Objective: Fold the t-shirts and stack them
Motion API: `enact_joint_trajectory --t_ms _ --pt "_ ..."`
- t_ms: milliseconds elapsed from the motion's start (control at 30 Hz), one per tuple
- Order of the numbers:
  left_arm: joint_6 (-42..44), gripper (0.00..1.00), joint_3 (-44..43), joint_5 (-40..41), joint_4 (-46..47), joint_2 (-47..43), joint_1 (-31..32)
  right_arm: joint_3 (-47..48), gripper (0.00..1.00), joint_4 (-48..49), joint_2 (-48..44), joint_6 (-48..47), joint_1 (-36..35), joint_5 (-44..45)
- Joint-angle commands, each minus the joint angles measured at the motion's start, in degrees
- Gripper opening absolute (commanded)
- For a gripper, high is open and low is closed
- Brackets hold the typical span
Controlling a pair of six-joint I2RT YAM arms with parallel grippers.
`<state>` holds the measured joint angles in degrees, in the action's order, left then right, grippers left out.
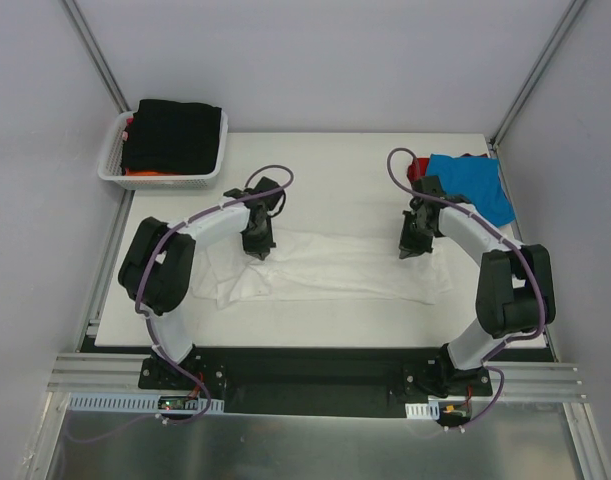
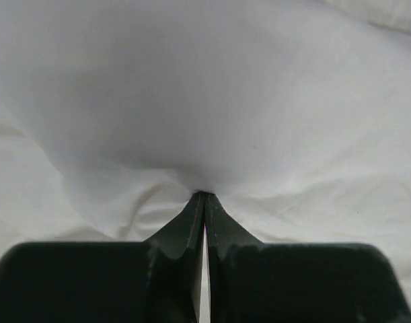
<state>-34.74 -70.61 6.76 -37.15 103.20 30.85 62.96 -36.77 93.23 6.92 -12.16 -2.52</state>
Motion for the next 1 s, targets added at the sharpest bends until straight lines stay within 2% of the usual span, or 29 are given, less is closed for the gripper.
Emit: enact_joint_trajectory --t_ms 0,333,567,967 --pt "2.48 0.00 -0.15 0.71 3.04 2.09 -5.80 -1.61 0.01 4.77 -1.04 -1.47 0.39 -4.15" --pt "2.75 0.00 1.70 -1.66 5.77 4.64 -7.03 -2.49 0.01 5.84 2.74 -1.03 0.47 -4.33" --pt "3.89 0.00 -0.84 -2.63 5.68 7.10 -7.12 -4.86 0.01 6.63 2.22 0.55 -0.31 -6.00" --pt "6.26 0.00 -15.77 -4.74 4.89 18.25 -8.44 -9.08 0.01 7.86 -0.51 3.54 -7.34 -5.74"
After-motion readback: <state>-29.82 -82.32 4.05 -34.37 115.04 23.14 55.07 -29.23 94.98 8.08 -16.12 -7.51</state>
